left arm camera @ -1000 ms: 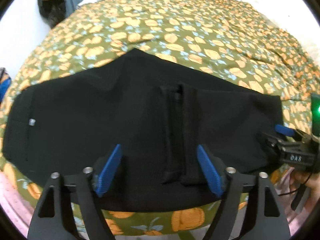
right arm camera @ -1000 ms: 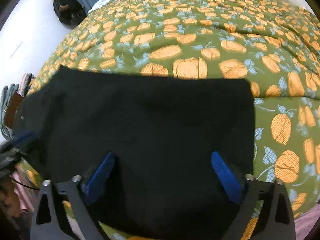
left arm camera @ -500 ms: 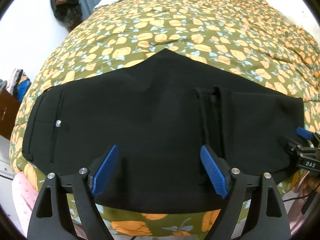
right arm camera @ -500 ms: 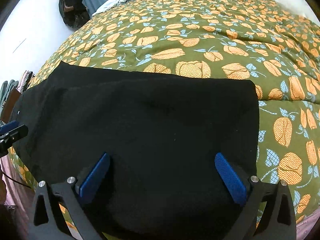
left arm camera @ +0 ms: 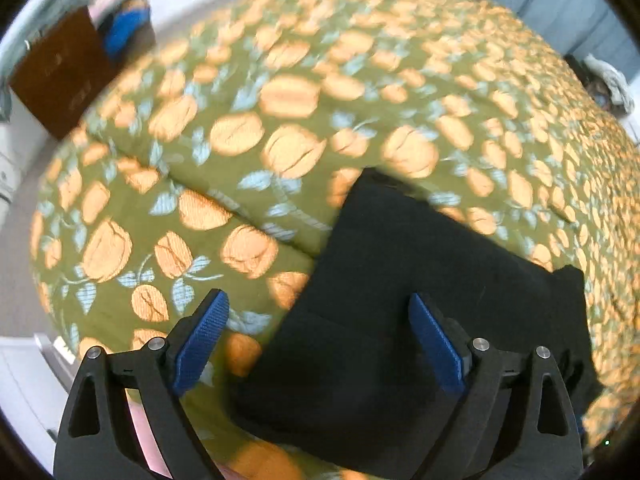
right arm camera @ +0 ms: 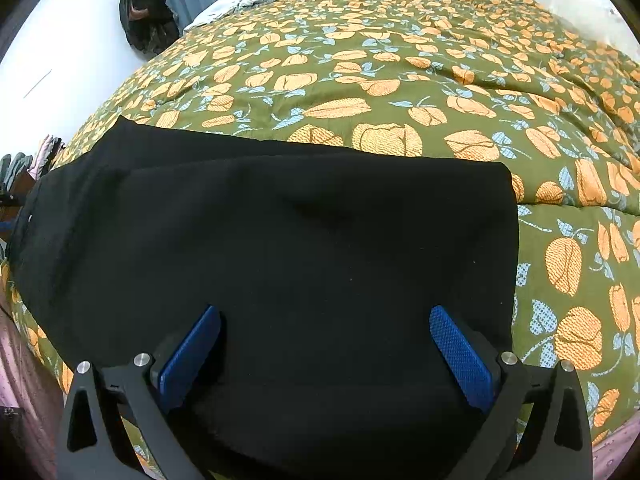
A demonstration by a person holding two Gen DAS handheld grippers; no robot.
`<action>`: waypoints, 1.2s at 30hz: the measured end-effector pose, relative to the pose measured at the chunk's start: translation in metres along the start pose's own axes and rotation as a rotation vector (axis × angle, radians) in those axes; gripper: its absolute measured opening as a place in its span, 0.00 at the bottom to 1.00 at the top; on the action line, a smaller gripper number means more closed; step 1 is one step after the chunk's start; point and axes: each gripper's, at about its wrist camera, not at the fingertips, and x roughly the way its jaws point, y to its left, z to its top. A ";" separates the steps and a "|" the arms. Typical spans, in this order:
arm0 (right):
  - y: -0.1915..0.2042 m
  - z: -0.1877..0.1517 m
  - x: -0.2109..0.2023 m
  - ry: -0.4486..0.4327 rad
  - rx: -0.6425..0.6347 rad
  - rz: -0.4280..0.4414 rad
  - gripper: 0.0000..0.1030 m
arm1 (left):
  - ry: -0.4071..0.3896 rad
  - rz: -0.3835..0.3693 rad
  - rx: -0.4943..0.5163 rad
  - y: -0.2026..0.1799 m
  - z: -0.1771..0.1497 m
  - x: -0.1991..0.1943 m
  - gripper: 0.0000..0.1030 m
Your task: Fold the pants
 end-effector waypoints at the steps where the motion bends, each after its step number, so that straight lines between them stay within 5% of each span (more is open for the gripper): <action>1: 0.000 0.000 0.000 -0.002 0.000 -0.001 1.00 | 0.055 -0.062 0.022 0.003 0.002 0.009 0.92; 4: 0.000 0.000 0.000 -0.008 0.003 -0.006 1.00 | 0.159 -0.171 0.055 0.003 0.000 0.030 0.95; 7: -0.001 0.000 0.000 -0.008 0.002 -0.003 1.00 | 0.172 -0.246 0.009 0.008 -0.003 0.034 0.93; 11: 0.000 -0.001 0.000 -0.011 -0.002 0.005 1.00 | 0.118 -0.296 -0.060 0.016 -0.012 0.010 0.27; 14: -0.001 -0.003 0.000 -0.028 -0.002 0.005 1.00 | 0.096 -0.363 -0.114 0.013 -0.017 -0.023 0.19; 17: -0.001 -0.003 -0.001 -0.037 0.002 0.002 1.00 | 0.054 -0.422 -0.054 -0.016 -0.023 -0.068 0.17; 21: -0.001 -0.003 -0.001 -0.035 0.001 0.005 1.00 | -0.001 -0.498 0.141 -0.103 -0.047 -0.125 0.16; 24: -0.001 -0.003 -0.001 -0.037 0.001 0.005 1.00 | 0.003 -0.524 0.279 -0.172 -0.066 -0.132 0.15; 30: -0.001 -0.004 -0.002 -0.051 0.001 0.005 1.00 | 0.124 -0.449 0.563 -0.309 -0.146 -0.057 0.15; 34: -0.001 -0.007 -0.003 -0.063 -0.008 0.011 1.00 | 0.197 -0.335 0.700 -0.348 -0.192 -0.016 0.15; 36: -0.002 -0.009 -0.004 -0.073 -0.015 0.016 1.00 | 0.197 -0.372 0.700 -0.346 -0.198 -0.031 0.20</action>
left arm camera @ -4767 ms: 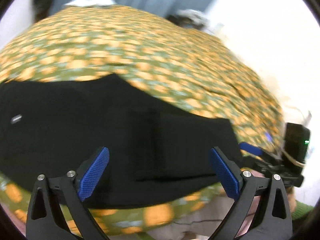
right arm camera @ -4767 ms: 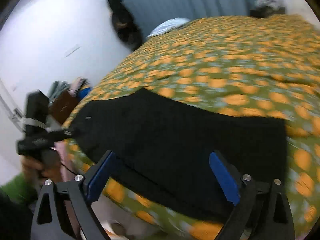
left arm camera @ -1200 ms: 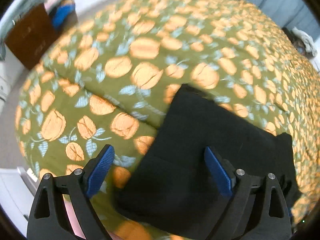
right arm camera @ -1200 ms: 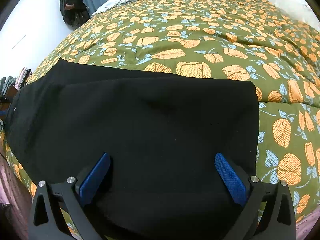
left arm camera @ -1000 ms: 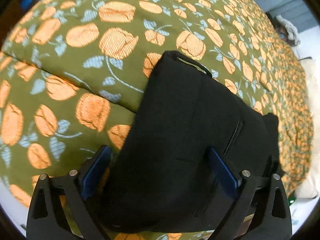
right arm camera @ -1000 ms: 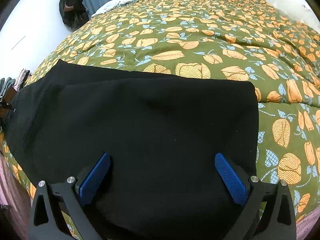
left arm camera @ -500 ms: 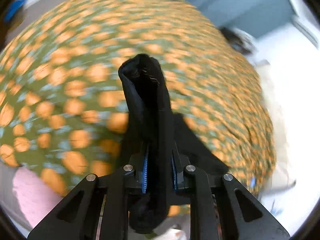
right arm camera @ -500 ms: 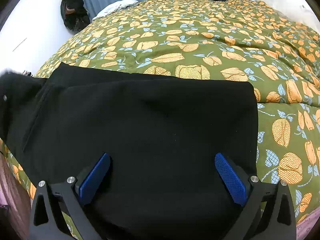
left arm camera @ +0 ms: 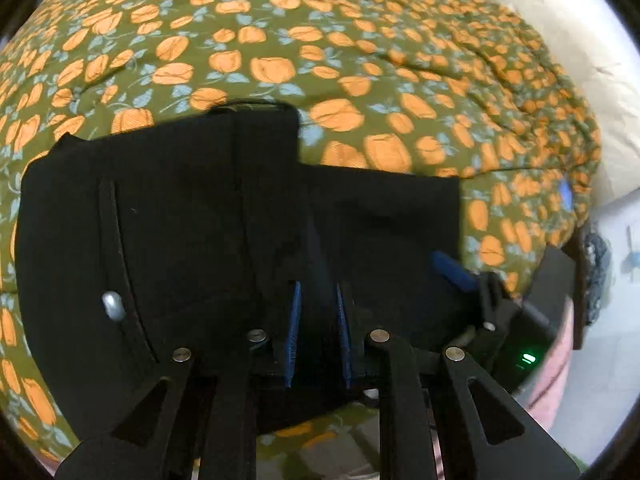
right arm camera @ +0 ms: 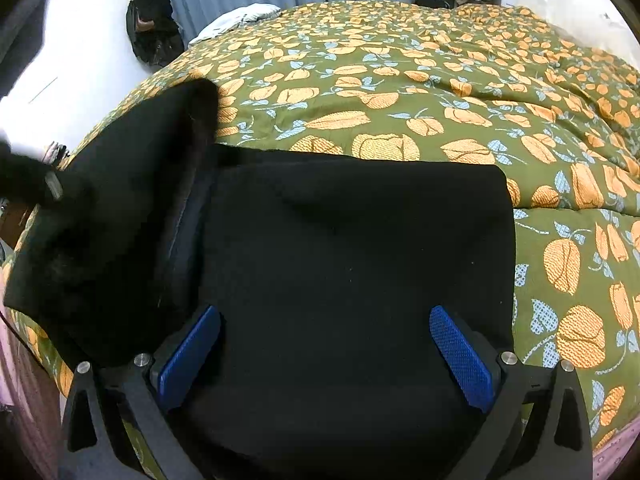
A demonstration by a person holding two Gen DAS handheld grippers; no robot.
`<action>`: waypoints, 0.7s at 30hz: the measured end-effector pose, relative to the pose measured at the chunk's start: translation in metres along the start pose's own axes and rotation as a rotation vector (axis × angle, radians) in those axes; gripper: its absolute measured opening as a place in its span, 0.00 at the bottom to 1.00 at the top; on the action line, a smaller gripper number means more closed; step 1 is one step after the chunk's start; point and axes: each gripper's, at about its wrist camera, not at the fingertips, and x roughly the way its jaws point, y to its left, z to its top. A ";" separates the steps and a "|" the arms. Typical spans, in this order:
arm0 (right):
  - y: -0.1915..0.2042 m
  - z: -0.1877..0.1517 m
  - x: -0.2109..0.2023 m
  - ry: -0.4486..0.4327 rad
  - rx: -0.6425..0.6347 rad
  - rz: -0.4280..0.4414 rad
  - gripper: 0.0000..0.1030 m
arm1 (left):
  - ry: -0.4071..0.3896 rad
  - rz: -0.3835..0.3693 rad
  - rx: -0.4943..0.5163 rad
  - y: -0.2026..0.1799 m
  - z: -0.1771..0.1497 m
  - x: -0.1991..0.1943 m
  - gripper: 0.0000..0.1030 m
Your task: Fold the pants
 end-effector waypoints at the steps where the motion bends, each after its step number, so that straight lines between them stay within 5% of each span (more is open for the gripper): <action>1: -0.001 -0.001 -0.001 -0.002 0.001 0.004 1.00 | -0.037 -0.037 0.006 0.001 -0.003 -0.019 0.24; 3: -0.001 -0.001 0.000 -0.006 0.000 0.004 1.00 | -0.134 -0.049 0.020 0.010 -0.004 -0.058 0.49; 5: 0.000 0.000 0.001 -0.006 0.006 0.000 1.00 | -0.264 0.012 0.021 0.034 -0.009 -0.100 0.63; 7: 0.000 0.001 0.001 -0.004 0.009 -0.007 1.00 | -0.343 0.119 -0.013 0.064 -0.014 -0.127 0.63; 8: 0.001 0.002 0.002 -0.004 0.012 -0.010 1.00 | -0.361 0.183 -0.046 0.084 -0.020 -0.137 0.62; 11: 0.001 0.002 0.001 -0.003 0.012 -0.011 1.00 | -0.372 0.318 -0.121 0.120 -0.041 -0.141 0.35; 14: 0.001 0.002 0.000 -0.004 0.005 -0.012 1.00 | -0.297 0.300 -0.151 0.132 -0.063 -0.111 0.12; 17: -0.001 0.005 -0.005 0.007 0.002 0.005 1.00 | -0.230 0.302 -0.084 0.115 -0.077 -0.065 0.08; 21: -0.013 0.006 -0.047 -0.115 0.072 0.162 1.00 | -0.268 0.461 0.052 0.089 -0.090 -0.037 0.05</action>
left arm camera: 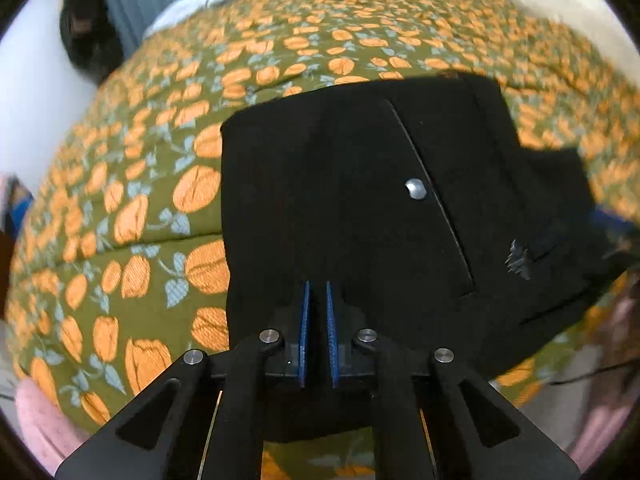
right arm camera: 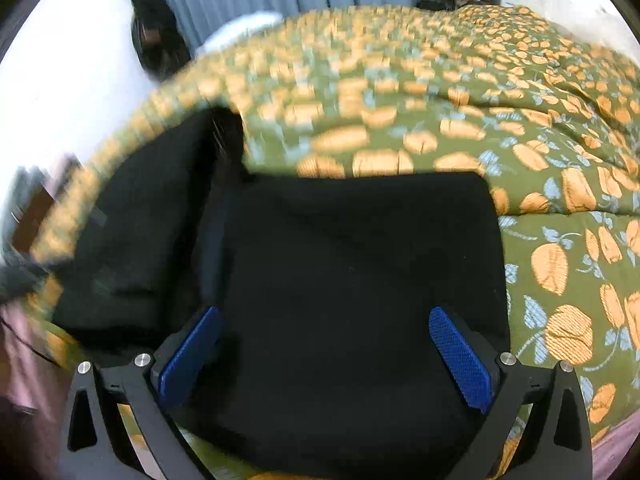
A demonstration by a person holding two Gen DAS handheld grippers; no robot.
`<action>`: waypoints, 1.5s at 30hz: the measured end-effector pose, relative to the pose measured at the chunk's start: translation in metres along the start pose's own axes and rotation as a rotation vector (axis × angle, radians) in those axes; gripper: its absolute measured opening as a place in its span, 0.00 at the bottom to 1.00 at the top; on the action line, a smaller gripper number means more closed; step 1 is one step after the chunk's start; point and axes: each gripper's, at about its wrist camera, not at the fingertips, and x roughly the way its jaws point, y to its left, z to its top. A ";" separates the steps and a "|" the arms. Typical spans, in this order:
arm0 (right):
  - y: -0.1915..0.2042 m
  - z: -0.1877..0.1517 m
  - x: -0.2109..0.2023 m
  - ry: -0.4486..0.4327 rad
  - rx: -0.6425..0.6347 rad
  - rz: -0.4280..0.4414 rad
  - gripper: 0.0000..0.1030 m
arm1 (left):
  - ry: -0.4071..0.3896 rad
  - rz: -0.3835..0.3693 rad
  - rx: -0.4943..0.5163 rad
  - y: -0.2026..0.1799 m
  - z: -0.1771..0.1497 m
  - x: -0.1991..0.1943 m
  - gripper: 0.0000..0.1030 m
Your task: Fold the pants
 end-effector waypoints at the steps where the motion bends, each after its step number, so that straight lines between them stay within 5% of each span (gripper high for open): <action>1: 0.003 0.001 -0.009 -0.027 -0.006 0.054 1.00 | -0.006 0.003 0.006 -0.001 0.001 -0.001 0.05; 6: 0.029 0.004 -0.018 0.012 -0.091 0.373 1.00 | -0.021 -0.078 -0.060 0.013 -0.002 0.001 0.05; 11: 0.047 0.023 0.016 0.128 -0.169 0.472 1.00 | -0.034 -0.110 -0.095 0.012 -0.005 0.005 0.07; 14: 0.047 0.029 0.040 0.217 -0.189 0.516 0.89 | -0.038 -0.122 -0.111 0.013 -0.006 0.006 0.08; 23: 0.044 0.024 0.057 0.361 -0.221 0.500 0.72 | -0.050 -0.118 -0.113 0.010 -0.007 0.008 0.08; 30: 0.025 0.038 0.080 0.420 0.001 0.576 0.67 | -0.061 -0.110 -0.112 0.008 -0.007 0.009 0.08; 32: 0.024 0.039 0.086 0.437 0.055 0.577 0.55 | -0.065 -0.107 -0.112 0.008 -0.007 0.009 0.08; 34: 0.032 0.038 0.089 0.468 0.003 0.522 0.32 | -0.066 -0.105 -0.116 0.009 -0.008 0.009 0.08; 37: 0.037 0.041 0.078 0.435 -0.028 0.495 0.25 | -0.066 -0.124 -0.136 0.013 -0.008 0.007 0.09; 38: 0.036 0.044 0.070 0.413 -0.023 0.491 0.23 | -0.060 -0.136 -0.155 0.017 -0.006 0.005 0.12; 42: 0.035 0.062 0.025 0.288 -0.022 0.519 0.18 | -0.107 -0.146 -0.351 0.051 -0.002 -0.023 0.54; 45: 0.038 0.082 -0.015 0.212 -0.069 0.519 0.17 | -0.147 -0.157 -0.443 0.075 -0.001 -0.038 0.54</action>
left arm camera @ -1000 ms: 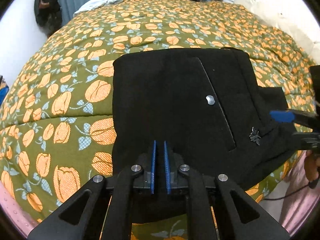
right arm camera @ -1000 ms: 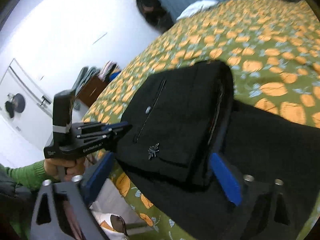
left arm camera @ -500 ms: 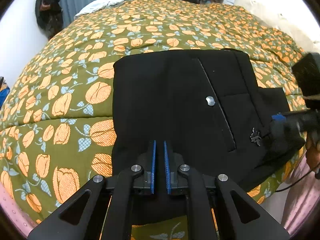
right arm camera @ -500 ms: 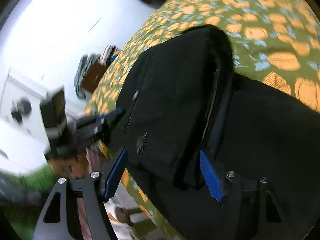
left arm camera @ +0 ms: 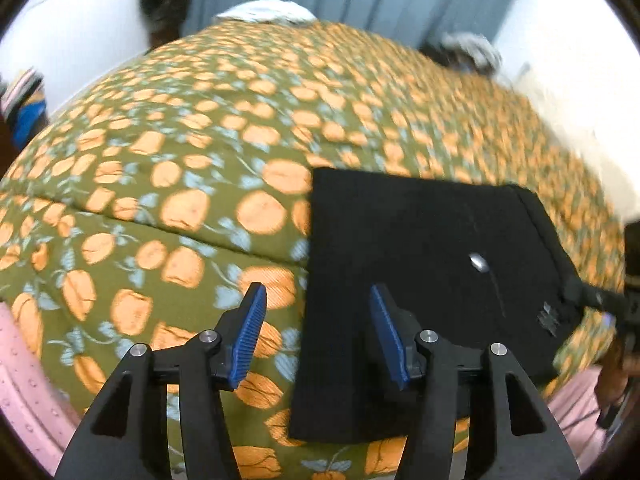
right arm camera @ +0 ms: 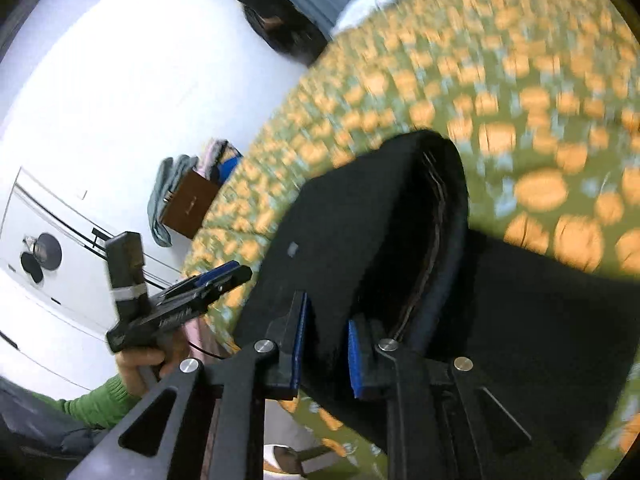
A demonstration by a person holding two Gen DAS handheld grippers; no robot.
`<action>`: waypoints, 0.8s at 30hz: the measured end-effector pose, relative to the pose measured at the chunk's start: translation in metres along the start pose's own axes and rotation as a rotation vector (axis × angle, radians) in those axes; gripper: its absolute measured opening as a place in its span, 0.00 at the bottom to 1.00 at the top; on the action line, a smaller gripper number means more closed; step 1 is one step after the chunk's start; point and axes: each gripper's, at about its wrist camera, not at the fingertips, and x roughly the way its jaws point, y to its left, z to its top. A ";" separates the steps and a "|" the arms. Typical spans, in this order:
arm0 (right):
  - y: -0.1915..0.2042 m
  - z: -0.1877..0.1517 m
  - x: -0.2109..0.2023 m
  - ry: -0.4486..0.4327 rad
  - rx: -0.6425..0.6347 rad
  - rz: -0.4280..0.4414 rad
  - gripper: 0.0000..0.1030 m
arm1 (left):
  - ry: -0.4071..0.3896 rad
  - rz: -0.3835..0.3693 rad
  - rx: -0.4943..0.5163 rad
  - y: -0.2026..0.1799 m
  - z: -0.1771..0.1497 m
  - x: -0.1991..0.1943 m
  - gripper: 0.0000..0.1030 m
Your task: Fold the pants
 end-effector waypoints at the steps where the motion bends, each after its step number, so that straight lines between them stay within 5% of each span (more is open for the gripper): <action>1: 0.005 0.000 -0.010 -0.011 -0.014 -0.004 0.17 | -0.009 0.000 -0.017 0.005 0.003 -0.004 0.54; 8: 0.007 -0.015 -0.069 -0.084 0.009 -0.060 0.17 | -0.021 -0.006 -0.052 0.016 0.003 -0.016 0.54; 16: -0.055 -0.062 -0.112 -0.109 0.220 -0.179 0.16 | 0.022 -0.028 0.012 -0.005 -0.004 -0.006 0.54; 20: -0.077 -0.079 -0.099 -0.039 0.282 -0.231 0.15 | 0.029 -0.022 0.051 -0.017 -0.007 -0.004 0.55; 24: -0.106 -0.097 -0.055 0.126 0.356 -0.366 0.17 | 0.083 -0.006 0.114 -0.031 -0.016 0.007 0.55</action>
